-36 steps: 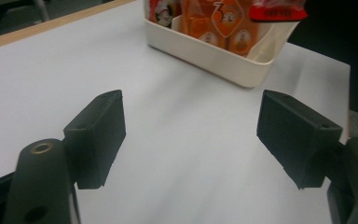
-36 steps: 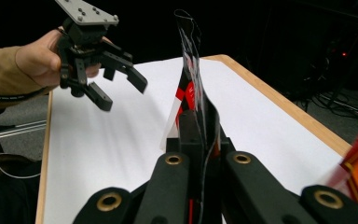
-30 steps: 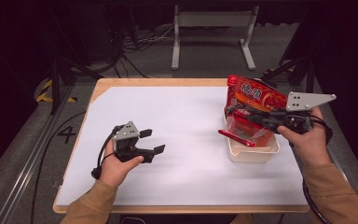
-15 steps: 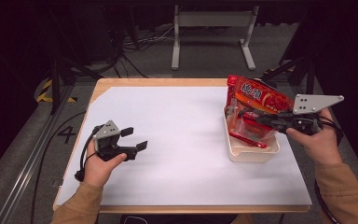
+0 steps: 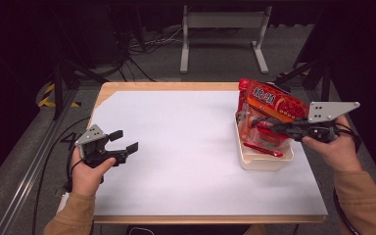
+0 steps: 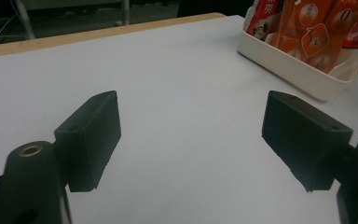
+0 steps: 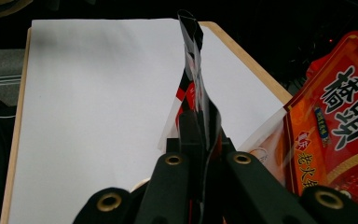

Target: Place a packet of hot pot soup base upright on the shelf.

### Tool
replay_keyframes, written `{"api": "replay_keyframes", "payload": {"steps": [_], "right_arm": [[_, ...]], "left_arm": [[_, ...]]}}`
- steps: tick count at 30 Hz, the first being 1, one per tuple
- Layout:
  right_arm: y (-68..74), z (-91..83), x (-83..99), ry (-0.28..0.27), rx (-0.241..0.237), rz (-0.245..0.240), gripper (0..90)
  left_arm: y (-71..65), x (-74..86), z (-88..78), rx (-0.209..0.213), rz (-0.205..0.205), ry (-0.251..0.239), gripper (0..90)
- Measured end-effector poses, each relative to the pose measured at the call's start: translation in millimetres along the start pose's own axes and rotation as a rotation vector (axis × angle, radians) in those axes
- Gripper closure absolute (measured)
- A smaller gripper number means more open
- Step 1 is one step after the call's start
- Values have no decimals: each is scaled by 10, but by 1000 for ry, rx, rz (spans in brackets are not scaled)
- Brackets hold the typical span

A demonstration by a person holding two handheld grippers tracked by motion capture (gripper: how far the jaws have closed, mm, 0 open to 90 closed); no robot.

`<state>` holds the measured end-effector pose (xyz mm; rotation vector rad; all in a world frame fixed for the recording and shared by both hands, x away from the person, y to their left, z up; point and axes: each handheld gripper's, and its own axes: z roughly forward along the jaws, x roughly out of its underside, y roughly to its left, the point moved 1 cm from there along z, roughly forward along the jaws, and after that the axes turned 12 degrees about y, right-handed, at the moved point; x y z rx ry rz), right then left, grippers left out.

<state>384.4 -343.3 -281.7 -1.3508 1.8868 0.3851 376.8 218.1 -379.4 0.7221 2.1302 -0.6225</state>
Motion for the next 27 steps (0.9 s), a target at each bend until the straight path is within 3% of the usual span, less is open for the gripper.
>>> {"api": "replay_keyframes", "payload": {"steps": [10, 27], "right_arm": [[14, 84, 43, 28, -52, -25, 899], [37, 144, 137, 89, -138, 5, 894]], "left_arm": [[48, 38, -43, -3, -20, -5, 207], [56, 49, -25, 7, -31, -1, 203]]}}
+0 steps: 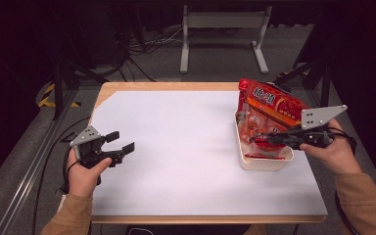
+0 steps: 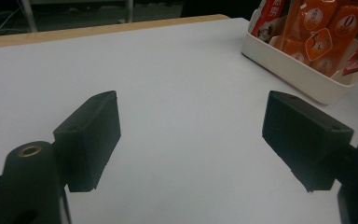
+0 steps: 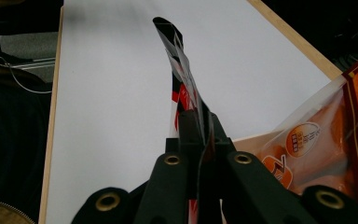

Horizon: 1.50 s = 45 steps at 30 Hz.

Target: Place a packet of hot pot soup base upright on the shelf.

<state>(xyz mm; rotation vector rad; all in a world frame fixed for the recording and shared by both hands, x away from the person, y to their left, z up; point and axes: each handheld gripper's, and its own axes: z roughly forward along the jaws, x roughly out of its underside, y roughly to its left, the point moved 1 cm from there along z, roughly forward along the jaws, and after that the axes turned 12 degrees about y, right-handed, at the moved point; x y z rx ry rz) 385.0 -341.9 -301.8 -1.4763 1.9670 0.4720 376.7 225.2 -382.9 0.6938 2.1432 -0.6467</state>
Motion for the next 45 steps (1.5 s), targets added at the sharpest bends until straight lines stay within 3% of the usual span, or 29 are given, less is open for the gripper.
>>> {"api": "replay_keyframes", "payload": {"steps": [20, 23, 32, 38, 42, 45], "right_arm": [[-27, 180, 199, 67, -1, 59, 854], [-24, 195, 221, 78, -1, 65, 855], [-24, 214, 263, 97, 8, 78, 826], [7, 180, 261, 75, 0, 108, 708], [47, 151, 217, 18, -6, 143, 576], [109, 121, 106, -27, 23, 146, 478]], "left_arm": [[21, 11, 15, 9, -9, 3, 197], [24, 12, 19, 29, -15, 2, 197], [27, 15, 13, 19, -18, 5, 197], [31, 19, 21, 18, -21, 7, 195], [31, 16, 17, 6, -14, 10, 187], [13, 18, 7, 3, -10, 11, 182]]}}
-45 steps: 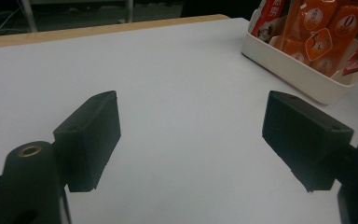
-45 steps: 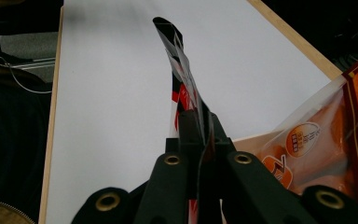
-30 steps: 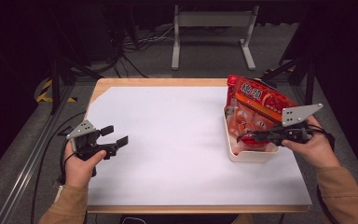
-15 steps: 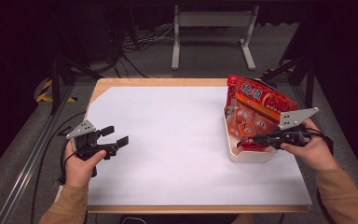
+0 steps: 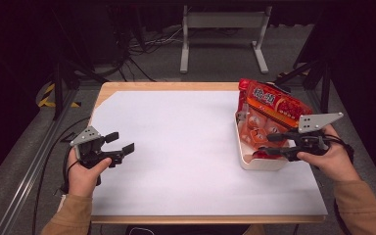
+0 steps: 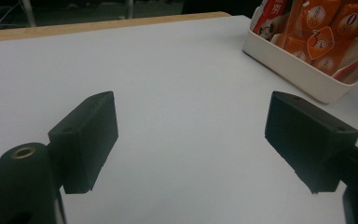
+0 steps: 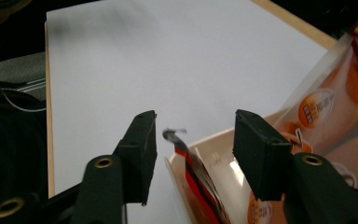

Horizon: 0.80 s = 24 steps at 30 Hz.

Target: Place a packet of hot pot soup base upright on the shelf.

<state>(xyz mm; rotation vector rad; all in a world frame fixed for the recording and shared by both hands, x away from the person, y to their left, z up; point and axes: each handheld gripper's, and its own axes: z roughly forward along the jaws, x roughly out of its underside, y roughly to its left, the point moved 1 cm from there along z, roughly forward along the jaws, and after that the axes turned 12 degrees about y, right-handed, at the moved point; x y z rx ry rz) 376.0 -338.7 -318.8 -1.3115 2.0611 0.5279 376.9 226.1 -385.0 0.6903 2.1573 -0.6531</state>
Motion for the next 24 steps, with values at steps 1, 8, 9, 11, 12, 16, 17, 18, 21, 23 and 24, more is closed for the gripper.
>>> {"api": "replay_keyframes", "payload": {"steps": [1, 8, 9, 11, 12, 16, 17, 18, 21, 23, 24], "right_arm": [[0, 0, 0, 0, 0, 0, 478], [182, 36, -271, -79, 63, 17, 379], [208, 53, -318, -91, 63, 28, 377], [243, 84, -386, -122, 59, 56, 376], [259, 102, -418, -130, 63, 67, 372], [320, 191, -516, -138, 78, 102, 356], [339, 224, -540, -136, 84, 107, 352], [371, 281, -571, -127, 102, 115, 335], [431, 378, -615, -111, 124, 108, 328], [482, 454, -649, -111, 127, 109, 319], [510, 497, -666, -112, 128, 111, 316]], "left_arm": [[-4, 0, -5, -6, 9, 2, 182], [-48, 70, -50, -24, 27, 13, 174], [-54, 87, -58, -24, 20, 16, 173], [-52, 111, -78, -32, 24, 18, 173], [-53, 122, -89, -36, 23, 18, 173], [-53, 142, -153, -60, 28, 10, 173], [-45, 148, -184, -62, 22, 6, 173], [-34, 153, -207, -67, 21, 3, 172], [-13, 166, -235, -71, 14, 0, 172], [0, 178, -251, -74, 8, -3, 172], [9, 183, -255, -75, 12, -5, 172]]}}
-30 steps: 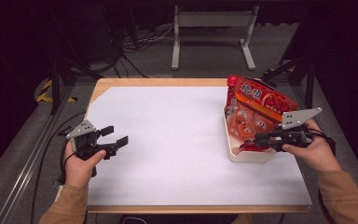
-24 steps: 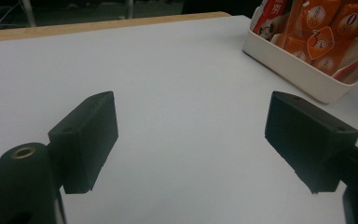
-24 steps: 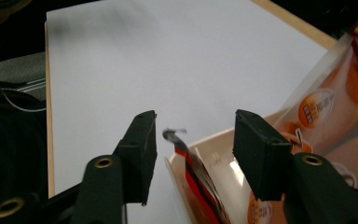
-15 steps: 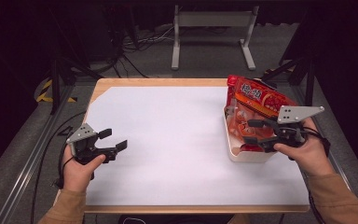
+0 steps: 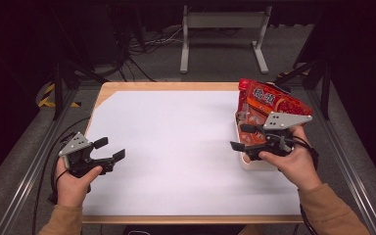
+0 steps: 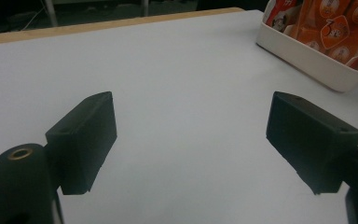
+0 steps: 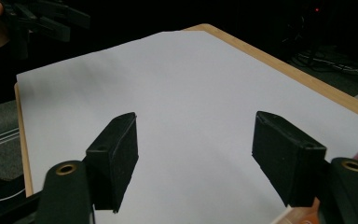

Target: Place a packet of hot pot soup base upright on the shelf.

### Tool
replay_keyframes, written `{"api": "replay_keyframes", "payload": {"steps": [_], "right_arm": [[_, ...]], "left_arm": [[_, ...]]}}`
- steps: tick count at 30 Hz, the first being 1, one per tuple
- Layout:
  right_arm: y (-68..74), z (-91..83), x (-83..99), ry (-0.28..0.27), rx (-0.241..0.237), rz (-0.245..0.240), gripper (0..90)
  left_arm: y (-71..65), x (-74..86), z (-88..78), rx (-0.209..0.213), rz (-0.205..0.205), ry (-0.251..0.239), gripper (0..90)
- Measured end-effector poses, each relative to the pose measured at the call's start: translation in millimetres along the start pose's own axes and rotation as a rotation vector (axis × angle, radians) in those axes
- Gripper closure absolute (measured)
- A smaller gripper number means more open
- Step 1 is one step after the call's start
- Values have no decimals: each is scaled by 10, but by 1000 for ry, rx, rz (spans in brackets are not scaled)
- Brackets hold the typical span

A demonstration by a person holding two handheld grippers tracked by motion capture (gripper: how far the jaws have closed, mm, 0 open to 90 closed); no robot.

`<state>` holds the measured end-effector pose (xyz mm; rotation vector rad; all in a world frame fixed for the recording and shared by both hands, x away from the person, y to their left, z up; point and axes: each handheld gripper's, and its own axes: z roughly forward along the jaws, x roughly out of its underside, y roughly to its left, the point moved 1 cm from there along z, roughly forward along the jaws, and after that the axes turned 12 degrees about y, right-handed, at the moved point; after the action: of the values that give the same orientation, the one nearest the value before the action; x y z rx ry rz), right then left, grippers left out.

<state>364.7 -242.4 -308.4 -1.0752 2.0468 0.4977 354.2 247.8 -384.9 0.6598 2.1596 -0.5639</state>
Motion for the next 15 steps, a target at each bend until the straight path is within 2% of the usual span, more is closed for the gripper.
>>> {"api": "replay_keyframes", "payload": {"steps": [3, 7, 10, 15], "right_arm": [[60, 75, -9, 1, 8, 6, 312], [123, 181, 11, -9, 16, 45, 301], [175, 301, 43, -15, 21, 64, 291], [240, 485, 105, -25, 35, 91, 292]], "left_arm": [[4, 19, 0, 3, -5, 3, 172], [8, 65, 23, -6, -4, 8, 172], [-9, 113, 64, 3, -3, 25, 172], [-43, 165, 104, 14, 19, 41, 173]]}}
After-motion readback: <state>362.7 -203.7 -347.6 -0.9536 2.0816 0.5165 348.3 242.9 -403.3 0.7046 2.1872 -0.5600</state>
